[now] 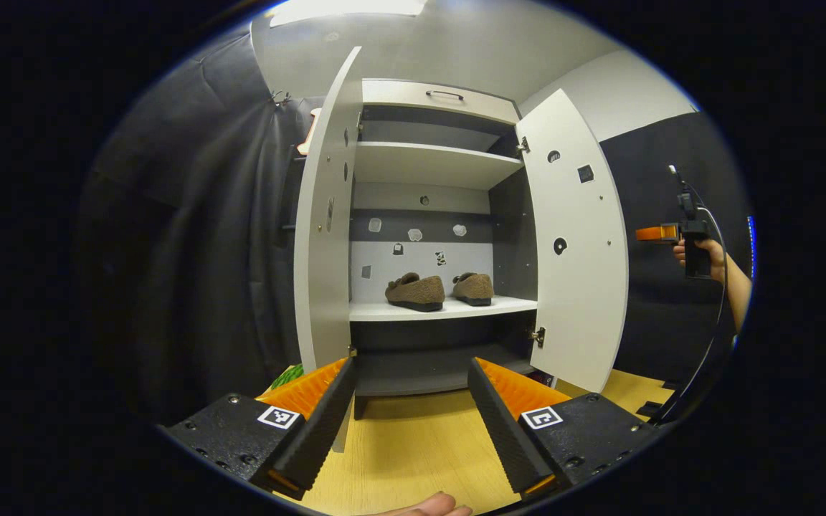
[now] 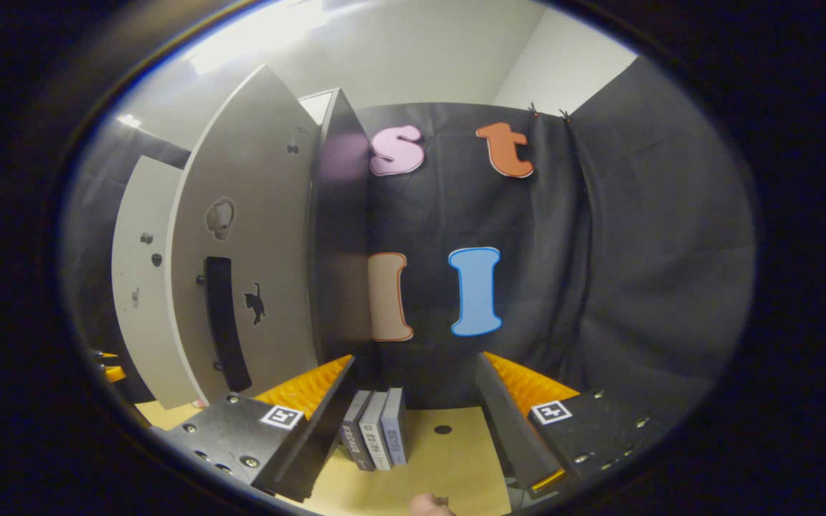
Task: Grab one shoe with the right hand and put it into the shoe cabinet, grab the other shoe with the left hand and put it into the shoe cabinet; then close the right door with the right hand and the left door with the left hand.
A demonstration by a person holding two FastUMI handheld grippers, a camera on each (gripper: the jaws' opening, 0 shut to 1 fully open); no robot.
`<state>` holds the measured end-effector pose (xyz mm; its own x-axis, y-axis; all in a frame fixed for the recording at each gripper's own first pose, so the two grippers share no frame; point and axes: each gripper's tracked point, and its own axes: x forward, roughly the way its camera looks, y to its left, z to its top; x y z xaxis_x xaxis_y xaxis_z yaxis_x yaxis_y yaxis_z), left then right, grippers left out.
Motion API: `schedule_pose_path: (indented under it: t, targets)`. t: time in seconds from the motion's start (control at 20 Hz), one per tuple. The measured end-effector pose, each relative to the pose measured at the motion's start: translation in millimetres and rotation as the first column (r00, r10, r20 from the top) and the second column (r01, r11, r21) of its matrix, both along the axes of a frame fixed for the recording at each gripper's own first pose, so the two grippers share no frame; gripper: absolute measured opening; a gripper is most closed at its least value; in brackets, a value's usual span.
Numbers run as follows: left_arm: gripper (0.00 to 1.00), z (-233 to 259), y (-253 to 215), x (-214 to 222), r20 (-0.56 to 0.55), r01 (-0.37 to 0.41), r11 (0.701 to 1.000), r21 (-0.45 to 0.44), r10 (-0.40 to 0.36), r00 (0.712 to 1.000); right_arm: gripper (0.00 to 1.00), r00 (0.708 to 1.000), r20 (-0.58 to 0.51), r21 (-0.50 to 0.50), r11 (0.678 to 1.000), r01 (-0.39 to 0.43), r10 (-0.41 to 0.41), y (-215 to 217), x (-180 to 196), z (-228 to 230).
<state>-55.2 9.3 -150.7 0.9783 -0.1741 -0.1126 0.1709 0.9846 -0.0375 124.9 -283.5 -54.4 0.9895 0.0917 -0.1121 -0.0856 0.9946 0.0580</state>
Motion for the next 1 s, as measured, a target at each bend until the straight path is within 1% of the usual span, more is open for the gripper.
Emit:
schedule_pose_path:
  t: [0.1,0.3,0.35,0.4,0.45,0.6,0.65,0.7,0.75,1.0]
  targets:
    - [0.96,-3.3,7.6,-1.1,-0.004,-0.009,1.0,0.0,0.009,1.0,0.99,0.998,-0.027,-0.014,0.998,-0.056,0.055,30.5,4.6,-3.5]
    - [0.96,-10.8,17.3,-4.5,-0.02,-0.018,1.0,-0.001,0.018,1.0,0.99,0.989,-0.026,-0.029,0.989,-0.146,0.145,87.9,8.7,8.7]
    - [0.96,-11.4,17.7,-5.4,-0.017,-0.012,1.0,0.002,0.012,1.0,0.96,0.989,-0.032,-0.049,0.988,-0.147,0.146,99.3,9.9,6.3]
    - [0.97,-11.6,17.9,-8.0,-0.015,-0.008,1.0,0.008,0.008,1.0,0.99,0.992,-0.021,-0.083,0.988,-0.127,0.126,100.7,8.7,9.6]
    - [0.96,-12.2,18.6,-9.7,-0.017,-0.007,1.0,0.012,0.007,1.0,0.89,0.991,-0.019,-0.085,0.988,-0.133,0.132,109.4,10.5,10.0]
    - [0.96,-10.4,18.7,-17.4,-0.006,-0.006,1.0,0.002,0.006,1.0,0.92,0.986,-0.041,-0.025,0.986,-0.163,0.162,134.3,7.8,4.7]
    - [0.96,-9.9,19.8,-18.2,-0.005,-0.007,1.0,-0.005,0.007,1.0,0.89,0.986,-0.037,-0.021,0.987,-0.161,0.161,140.6,7.3,4.9]
    - [0.96,-11.4,18.6,-17.0,-0.009,-0.003,1.0,-0.012,0.003,1.0,0.92,0.987,-0.033,-0.028,0.987,-0.158,0.157,146.7,8.7,5.3]
    - [0.96,-12.0,17.9,-16.8,-0.015,0.001,1.0,-0.015,-0.001,1.0,0.89,0.987,-0.026,-0.035,0.987,-0.159,0.158,154.0,8.4,5.8]
    - [0.96,-7.9,22.5,-13.3,0.0,-0.012,1.0,-0.018,0.012,1.0,0.92,0.984,-0.023,-0.022,0.984,-0.179,0.178,195.3,11.4,3.5]
